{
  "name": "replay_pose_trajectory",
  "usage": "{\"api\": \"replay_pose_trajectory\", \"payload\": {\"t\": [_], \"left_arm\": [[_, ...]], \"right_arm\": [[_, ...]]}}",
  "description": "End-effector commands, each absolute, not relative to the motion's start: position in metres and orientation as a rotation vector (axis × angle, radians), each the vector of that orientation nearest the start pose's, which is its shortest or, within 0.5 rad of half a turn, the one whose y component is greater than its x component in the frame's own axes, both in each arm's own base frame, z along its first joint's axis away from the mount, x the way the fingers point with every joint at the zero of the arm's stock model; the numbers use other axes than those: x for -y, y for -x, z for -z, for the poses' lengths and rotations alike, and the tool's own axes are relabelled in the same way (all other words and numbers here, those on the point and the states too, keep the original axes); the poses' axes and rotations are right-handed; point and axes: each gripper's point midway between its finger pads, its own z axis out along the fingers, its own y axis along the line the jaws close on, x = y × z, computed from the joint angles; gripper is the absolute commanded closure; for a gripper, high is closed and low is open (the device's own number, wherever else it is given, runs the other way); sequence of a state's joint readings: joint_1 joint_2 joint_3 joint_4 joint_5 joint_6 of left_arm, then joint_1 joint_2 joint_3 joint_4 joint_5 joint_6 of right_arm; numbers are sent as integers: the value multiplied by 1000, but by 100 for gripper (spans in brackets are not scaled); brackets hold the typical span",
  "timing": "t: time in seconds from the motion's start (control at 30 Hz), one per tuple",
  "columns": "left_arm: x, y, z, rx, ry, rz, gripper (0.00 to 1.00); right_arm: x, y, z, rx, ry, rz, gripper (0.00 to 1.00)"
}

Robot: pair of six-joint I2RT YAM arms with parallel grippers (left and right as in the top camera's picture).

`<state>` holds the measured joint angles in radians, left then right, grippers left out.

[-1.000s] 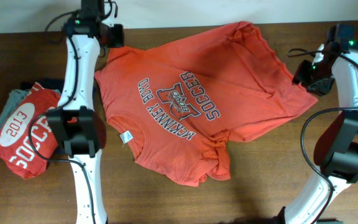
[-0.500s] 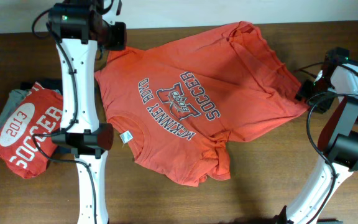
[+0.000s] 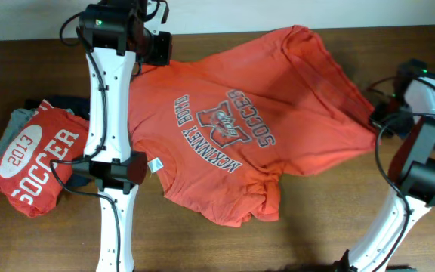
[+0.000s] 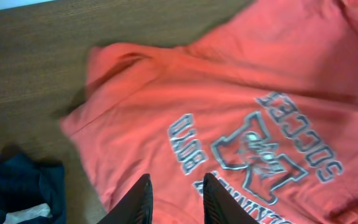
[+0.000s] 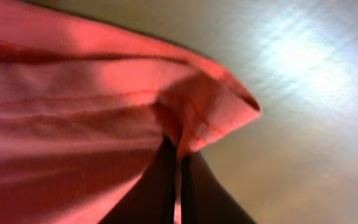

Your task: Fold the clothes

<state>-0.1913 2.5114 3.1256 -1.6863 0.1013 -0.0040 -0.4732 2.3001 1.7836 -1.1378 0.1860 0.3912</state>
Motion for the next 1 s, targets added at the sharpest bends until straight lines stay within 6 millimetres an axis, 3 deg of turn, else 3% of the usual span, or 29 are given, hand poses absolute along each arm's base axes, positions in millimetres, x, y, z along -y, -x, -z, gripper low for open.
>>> {"api": "replay_pose_trajectory", "payload": {"t": [0.0,0.2,0.3,0.47,0.57,0.63,0.73,0.9,0.97], "left_arm": [[114,-501,-254,-2616,-261,213,73],[114,-502,-255,-2609,-271,210,72],[114,-503,-256,-2604,-271,211,71],[114,-501,-254,-2613,-283,207,68],[106,-500,-261,-2596,-298,146,68],[96,-496,-280,-2556,-275,81,68],[72,-479,-332,-2446,-207,-58,67],[56,-422,-427,-2233,-135,-55,54],[51,-396,-456,-2168,-84,-22,54]], "right_arm": [[270,-286,22,-2868,-1709,579,96],[295,-227,18,-2784,-2044,523,95],[299,-216,16,-2737,-2142,411,89],[302,-228,-7,-2633,-2134,189,84],[307,-243,-40,-2541,-2073,136,81],[310,-252,-65,-2477,-2022,112,77],[311,-262,-107,-2379,-1941,76,71],[301,-271,-177,-2242,-1795,18,57],[287,-292,-204,-2248,-1584,-102,54]]}}
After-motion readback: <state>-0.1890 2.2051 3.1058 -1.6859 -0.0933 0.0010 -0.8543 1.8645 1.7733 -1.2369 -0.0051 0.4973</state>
